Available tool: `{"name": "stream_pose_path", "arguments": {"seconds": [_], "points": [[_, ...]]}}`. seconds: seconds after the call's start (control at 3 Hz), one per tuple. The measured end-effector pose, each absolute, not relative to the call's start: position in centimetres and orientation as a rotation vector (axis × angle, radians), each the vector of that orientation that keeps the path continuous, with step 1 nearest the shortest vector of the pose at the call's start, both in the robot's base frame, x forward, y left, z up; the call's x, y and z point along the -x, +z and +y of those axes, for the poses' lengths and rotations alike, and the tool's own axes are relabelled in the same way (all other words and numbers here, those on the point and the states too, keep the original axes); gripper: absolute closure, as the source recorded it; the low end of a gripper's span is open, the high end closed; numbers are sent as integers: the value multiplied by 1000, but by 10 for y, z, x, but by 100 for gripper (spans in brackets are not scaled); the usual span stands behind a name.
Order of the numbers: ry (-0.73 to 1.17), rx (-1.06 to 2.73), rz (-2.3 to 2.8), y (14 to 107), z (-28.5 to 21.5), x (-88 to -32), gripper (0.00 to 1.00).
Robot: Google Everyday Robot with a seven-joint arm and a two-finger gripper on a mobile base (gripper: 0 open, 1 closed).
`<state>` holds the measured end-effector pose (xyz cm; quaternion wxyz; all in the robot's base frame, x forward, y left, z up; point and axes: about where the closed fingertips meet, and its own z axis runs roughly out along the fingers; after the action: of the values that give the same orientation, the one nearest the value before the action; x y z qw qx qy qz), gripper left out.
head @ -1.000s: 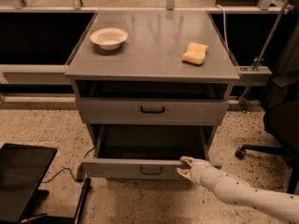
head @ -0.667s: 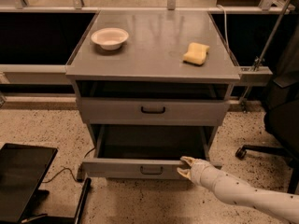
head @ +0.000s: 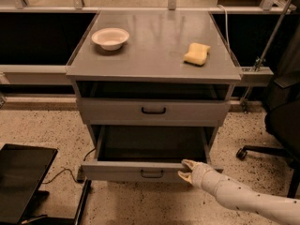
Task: Open middle drawer
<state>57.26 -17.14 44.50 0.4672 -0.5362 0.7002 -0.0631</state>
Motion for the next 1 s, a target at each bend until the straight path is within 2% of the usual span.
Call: {"name": "stream_pose_path", "arguments": {"seconds": [0.67,1.0], "points": [[-177,1325,1683,451,-169,-559,100],[-186,1318,1671,448,-172,-522,100]]}}
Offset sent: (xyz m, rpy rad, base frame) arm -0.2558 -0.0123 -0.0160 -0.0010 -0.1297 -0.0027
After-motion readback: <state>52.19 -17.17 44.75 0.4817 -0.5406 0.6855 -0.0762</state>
